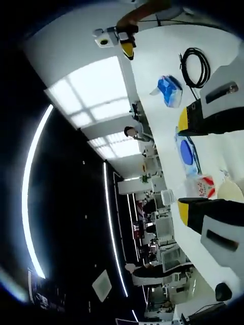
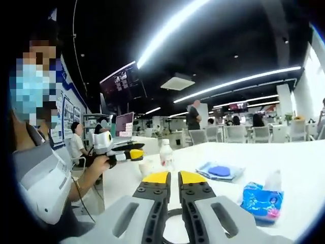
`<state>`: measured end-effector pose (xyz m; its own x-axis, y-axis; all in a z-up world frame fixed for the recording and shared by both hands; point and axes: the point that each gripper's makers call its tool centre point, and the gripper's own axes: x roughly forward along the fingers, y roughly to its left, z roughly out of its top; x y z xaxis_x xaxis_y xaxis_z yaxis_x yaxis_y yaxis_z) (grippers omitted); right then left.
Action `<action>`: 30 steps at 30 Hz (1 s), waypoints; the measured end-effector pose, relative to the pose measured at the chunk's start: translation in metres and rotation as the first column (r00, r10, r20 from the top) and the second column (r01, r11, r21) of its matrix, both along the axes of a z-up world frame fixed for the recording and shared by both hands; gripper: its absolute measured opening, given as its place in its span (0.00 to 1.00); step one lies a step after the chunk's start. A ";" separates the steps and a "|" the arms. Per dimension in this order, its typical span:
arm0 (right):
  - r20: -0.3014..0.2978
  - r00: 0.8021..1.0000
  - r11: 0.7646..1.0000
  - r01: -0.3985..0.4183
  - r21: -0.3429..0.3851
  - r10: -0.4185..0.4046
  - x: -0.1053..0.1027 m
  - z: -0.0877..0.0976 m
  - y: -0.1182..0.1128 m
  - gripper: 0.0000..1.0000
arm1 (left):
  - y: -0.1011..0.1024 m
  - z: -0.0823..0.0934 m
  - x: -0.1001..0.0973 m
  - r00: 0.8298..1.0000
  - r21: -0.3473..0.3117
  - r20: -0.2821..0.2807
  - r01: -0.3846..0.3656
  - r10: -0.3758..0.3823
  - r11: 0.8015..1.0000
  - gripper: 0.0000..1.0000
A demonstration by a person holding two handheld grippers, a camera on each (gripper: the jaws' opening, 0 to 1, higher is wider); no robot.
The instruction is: Arrange the tabletop items into an orderly group along one side of the table until the central work area is clear of visible clutter.
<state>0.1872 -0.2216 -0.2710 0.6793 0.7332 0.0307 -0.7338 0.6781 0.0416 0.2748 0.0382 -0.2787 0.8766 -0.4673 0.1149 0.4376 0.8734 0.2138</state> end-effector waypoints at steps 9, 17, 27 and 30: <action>0.027 0.999 0.999 -0.015 -0.041 0.017 0.011 0.010 0.012 0.05 | -0.026 0.007 0.012 0.998 0.126 0.035 0.046 -0.050 0.991 0.43; 0.062 0.996 0.996 -0.054 -0.074 0.058 0.023 0.021 0.035 0.06 | -0.052 0.001 0.024 0.994 0.192 0.006 0.105 -0.108 0.976 0.42; 0.109 0.991 0.980 -0.057 -0.190 0.079 0.041 0.028 0.061 0.09 | -0.076 0.005 0.045 0.988 0.202 -0.018 0.152 -0.151 0.968 0.41; 0.127 0.988 0.973 -0.055 -0.225 0.085 0.047 0.035 0.067 0.11 | -0.082 0.010 0.056 0.986 0.182 -0.040 0.164 -0.159 0.970 0.41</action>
<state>0.2343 -0.1543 -0.2357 0.6264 0.7780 -0.0486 -0.7685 0.6060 -0.2056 0.3309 -0.0442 -0.2691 0.7895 -0.6138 -0.0072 0.5767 0.7377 0.3510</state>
